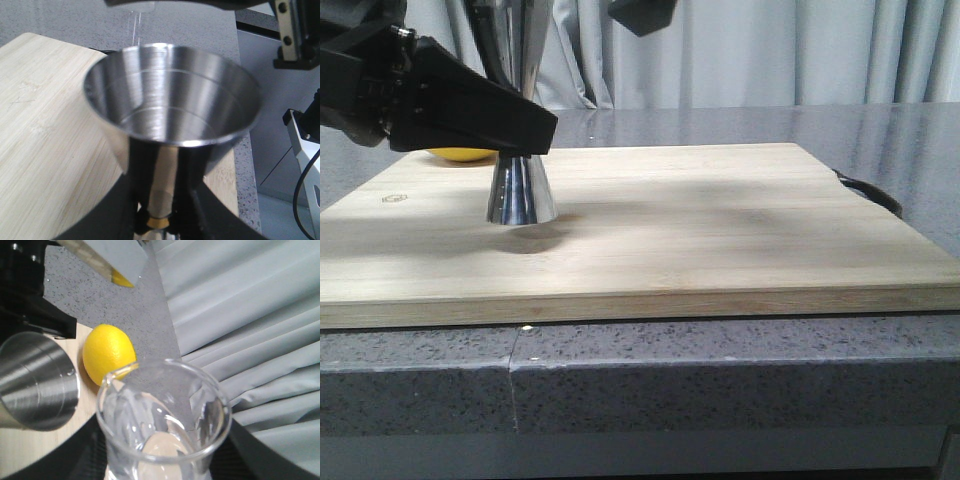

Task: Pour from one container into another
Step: 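Tilt the beaker with the right gripper, pouring liquid into the held jigger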

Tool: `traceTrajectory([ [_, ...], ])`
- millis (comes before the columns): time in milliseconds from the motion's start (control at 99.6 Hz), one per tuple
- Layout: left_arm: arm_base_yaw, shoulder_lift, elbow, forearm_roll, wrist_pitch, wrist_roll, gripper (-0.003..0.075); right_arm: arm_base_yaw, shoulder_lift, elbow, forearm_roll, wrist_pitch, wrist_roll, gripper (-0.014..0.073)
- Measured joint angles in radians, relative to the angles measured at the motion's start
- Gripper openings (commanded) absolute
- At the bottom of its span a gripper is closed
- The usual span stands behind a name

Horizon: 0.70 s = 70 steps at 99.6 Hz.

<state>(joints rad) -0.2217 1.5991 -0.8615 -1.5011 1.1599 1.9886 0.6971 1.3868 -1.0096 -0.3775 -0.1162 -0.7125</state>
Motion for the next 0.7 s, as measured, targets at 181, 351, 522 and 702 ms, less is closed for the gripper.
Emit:
traceTrajectory([
  [181,0.0,0.0,0.0,0.0,0.0,0.0,-0.0019,0.0,0.0,0.0,-0.039,-0.001,0.0,0.027],
  [351,0.0,0.0,0.0,0.0,0.0,0.0,-0.0019,0.0,0.0,0.0,-0.067,-0.002,0.0,0.027],
  [522,0.0,0.0,0.0,0.0,0.0,0.0,-0.0019,0.0,0.0,0.0,-0.114,-0.002,0.0,0.027],
  [702,0.0,0.0,0.0,0.0,0.0,0.0,-0.0019,0.0,0.0,0.0,-0.148,-0.004,0.0,0.027],
])
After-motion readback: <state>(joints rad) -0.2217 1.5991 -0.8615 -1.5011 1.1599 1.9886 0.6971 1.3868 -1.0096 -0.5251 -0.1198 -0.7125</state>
